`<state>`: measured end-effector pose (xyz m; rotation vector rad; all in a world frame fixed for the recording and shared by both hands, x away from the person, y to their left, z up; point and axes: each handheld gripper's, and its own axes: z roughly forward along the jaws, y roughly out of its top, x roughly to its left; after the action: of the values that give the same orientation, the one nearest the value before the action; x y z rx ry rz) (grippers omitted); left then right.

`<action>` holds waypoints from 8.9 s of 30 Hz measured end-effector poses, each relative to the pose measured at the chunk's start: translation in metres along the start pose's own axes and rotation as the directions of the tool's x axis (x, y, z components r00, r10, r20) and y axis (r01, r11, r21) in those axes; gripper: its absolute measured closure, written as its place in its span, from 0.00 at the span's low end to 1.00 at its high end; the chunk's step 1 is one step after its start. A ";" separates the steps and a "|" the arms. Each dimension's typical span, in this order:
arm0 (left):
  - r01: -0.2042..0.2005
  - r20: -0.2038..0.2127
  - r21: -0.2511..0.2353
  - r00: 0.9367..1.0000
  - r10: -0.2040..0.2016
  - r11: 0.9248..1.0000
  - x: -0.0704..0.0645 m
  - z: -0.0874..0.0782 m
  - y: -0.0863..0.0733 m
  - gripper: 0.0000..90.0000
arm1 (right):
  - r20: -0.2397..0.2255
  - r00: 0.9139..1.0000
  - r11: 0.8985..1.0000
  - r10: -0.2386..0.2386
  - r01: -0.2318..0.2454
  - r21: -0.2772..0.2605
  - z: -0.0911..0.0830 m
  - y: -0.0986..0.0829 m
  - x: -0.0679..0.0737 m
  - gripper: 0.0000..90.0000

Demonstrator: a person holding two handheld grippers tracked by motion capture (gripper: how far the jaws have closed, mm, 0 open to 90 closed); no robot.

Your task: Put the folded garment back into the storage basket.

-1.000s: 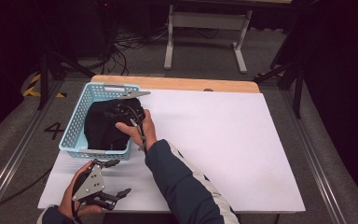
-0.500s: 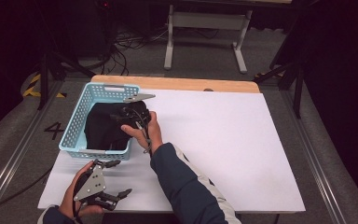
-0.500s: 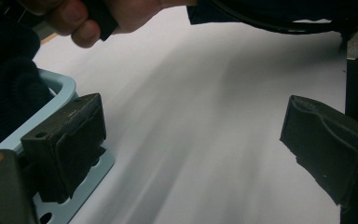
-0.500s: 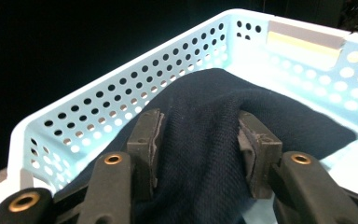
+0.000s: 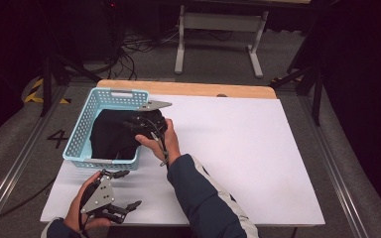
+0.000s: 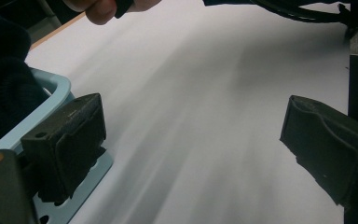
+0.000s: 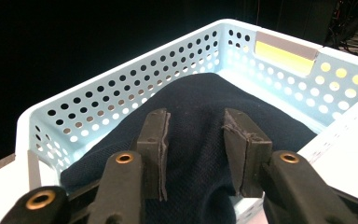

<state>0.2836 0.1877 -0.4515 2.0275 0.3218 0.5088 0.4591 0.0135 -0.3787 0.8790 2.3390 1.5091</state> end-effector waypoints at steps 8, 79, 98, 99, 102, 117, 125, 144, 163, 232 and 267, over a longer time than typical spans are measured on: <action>-0.003 0.004 0.006 1.000 0.003 1.000 0.000 0.001 0.000 0.08 | 0.007 1.000 1.000 -0.014 0.014 -0.019 -0.010 0.001 0.000 0.69; 0.002 0.006 0.030 1.000 -0.002 1.000 0.000 0.006 -0.002 0.08 | 0.081 0.990 0.991 -0.118 0.123 -0.053 -0.073 0.001 -0.007 0.47; 0.000 0.005 0.033 1.000 0.000 0.999 0.000 0.007 -0.003 0.08 | 0.091 0.987 0.989 -0.134 0.140 -0.056 -0.090 -0.003 -0.013 0.25; 0.000 0.005 0.033 1.000 0.000 0.999 0.000 0.007 -0.003 0.08 | 0.098 0.985 0.988 -0.139 0.145 -0.058 -0.090 -0.003 -0.013 0.24; 0.000 0.005 0.032 1.000 0.000 0.999 0.000 0.007 -0.003 0.08 | 0.108 0.984 0.987 -0.145 0.151 -0.052 -0.091 -0.003 -0.012 0.20; -0.005 0.003 0.038 1.000 0.005 0.999 0.000 0.007 -0.003 0.08 | 0.207 0.957 0.977 -0.205 0.211 -0.007 -0.100 -0.009 -0.010 0.11; -0.008 0.002 0.043 1.000 0.008 0.999 -0.001 0.008 -0.002 0.08 | 0.262 0.928 0.963 -0.265 0.270 0.014 -0.109 -0.014 -0.007 0.11; -0.009 -0.005 0.044 1.000 0.009 0.999 0.000 0.007 -0.003 0.08 | 0.302 0.907 0.952 -0.294 0.305 0.012 -0.131 -0.022 -0.010 0.11; 0.002 -0.005 0.045 1.000 -0.002 0.999 -0.001 0.007 -0.003 0.08 | 0.349 0.881 0.942 -0.320 0.336 0.016 -0.156 -0.027 -0.015 0.11; -0.003 -0.023 0.063 1.000 0.005 0.998 -0.001 0.009 -0.004 0.06 | 0.390 0.845 0.923 -0.366 0.382 0.040 -0.219 -0.097 -0.021 0.11; -0.006 -0.040 0.061 0.999 0.009 0.998 -0.001 0.007 -0.003 0.06 | 0.402 0.823 0.911 -0.402 0.405 0.081 -0.241 -0.123 -0.013 0.11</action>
<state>0.2863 0.1835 -0.4576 2.0797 0.3579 0.5511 0.3081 -0.2117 -0.3818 0.5733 2.0351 1.0388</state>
